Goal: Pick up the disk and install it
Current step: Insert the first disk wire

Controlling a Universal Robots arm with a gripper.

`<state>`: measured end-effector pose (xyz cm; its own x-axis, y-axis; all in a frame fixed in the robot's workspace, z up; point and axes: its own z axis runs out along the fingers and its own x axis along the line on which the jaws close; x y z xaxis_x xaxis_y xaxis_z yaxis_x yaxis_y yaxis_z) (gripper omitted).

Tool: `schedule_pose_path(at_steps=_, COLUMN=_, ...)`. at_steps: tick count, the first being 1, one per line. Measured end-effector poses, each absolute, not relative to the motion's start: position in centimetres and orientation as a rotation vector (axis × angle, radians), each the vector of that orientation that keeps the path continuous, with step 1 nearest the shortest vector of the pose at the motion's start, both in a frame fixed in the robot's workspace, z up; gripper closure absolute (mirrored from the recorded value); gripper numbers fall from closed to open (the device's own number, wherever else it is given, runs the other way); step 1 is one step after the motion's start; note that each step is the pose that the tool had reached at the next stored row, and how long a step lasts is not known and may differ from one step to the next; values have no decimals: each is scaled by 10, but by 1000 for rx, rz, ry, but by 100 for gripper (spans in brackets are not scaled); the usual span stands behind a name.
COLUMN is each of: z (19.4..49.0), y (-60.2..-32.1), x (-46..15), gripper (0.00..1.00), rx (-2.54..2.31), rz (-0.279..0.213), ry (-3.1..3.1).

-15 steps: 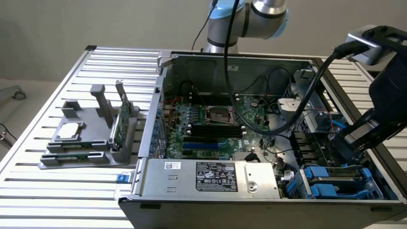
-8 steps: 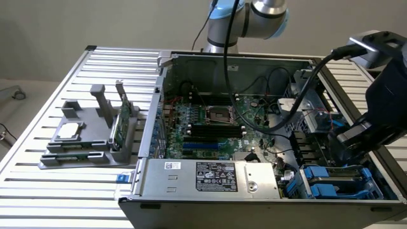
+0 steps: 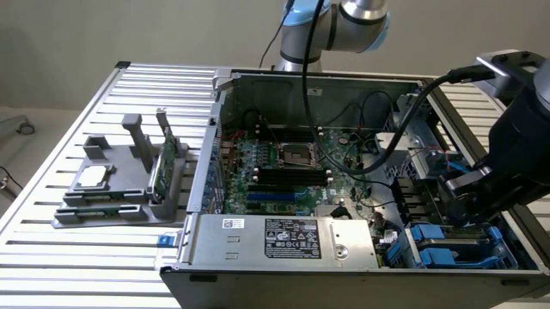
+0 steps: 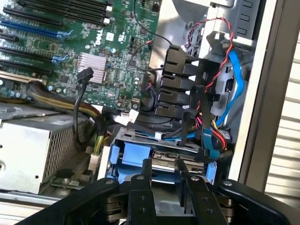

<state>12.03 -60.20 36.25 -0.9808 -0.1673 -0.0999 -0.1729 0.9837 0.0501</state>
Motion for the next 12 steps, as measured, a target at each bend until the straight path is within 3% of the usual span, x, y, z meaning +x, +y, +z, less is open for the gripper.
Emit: schedule_pose_path(at_steps=12, z=351, y=-602, x=120, gripper=67, rx=71, rz=76, ry=3038)
